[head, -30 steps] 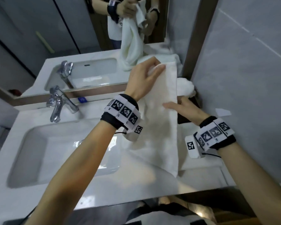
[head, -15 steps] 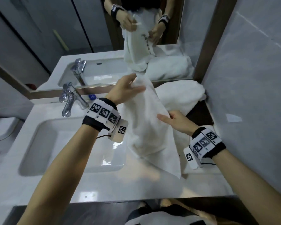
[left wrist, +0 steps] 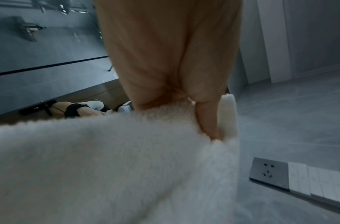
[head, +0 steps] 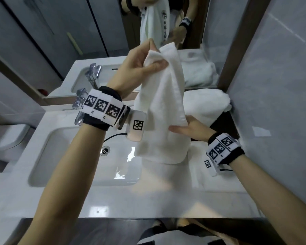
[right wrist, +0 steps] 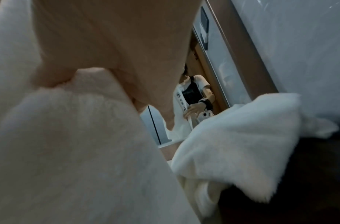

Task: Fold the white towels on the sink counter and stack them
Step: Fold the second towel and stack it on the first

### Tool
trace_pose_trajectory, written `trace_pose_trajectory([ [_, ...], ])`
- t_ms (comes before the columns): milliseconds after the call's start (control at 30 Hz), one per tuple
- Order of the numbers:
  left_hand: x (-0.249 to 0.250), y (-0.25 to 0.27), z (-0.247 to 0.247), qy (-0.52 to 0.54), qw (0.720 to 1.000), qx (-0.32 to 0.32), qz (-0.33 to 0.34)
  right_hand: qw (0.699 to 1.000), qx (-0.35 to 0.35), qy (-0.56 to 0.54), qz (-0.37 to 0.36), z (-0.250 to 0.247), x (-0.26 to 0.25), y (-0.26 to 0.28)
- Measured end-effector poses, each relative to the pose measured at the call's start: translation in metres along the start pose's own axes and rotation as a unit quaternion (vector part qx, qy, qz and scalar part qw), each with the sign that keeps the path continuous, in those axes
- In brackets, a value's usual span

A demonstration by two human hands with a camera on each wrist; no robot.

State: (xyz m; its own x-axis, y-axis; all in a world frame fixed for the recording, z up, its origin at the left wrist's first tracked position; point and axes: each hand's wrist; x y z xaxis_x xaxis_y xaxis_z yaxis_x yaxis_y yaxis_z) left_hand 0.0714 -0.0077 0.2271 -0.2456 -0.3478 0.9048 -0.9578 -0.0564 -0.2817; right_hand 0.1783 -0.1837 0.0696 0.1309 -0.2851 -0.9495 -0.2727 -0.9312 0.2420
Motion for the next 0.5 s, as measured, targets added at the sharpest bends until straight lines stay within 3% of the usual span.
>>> trace_pose_trajectory([
  [100, -0.002, 0.004, -0.005, 0.021, 0.999, 0.043, 0.004, 0.999, 0.015, 0.004, 0.029, 0.004, 0.018, -0.004],
  [267, -0.011, 0.01, -0.023, 0.017, 0.984, 0.179, -0.007, 0.995, 0.04, -0.048, 0.073, -0.001, 0.052, 0.014],
  [400, -0.026, 0.019, -0.033, 0.006, 0.958, 0.282, -0.058, 0.981, 0.189, -0.002, 0.044, -0.043, 0.03, 0.04],
  [500, -0.036, 0.024, -0.036, 0.006, 0.939, 0.331, -0.093, 0.943, 0.318, 0.082, -0.049, -0.089, -0.017, 0.065],
])
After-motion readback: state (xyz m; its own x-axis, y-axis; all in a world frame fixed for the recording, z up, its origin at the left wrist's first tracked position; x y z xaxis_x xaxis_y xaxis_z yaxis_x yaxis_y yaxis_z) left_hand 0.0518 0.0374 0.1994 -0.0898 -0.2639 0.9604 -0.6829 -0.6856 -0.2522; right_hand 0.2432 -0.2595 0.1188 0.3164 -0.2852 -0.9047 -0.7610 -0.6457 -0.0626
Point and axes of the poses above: each hand's wrist, its own y-axis away from the middle knuckle, its own z-axis out of the palm, x = y × z, and after that the axes turned 8 degrees about -x, right-handed
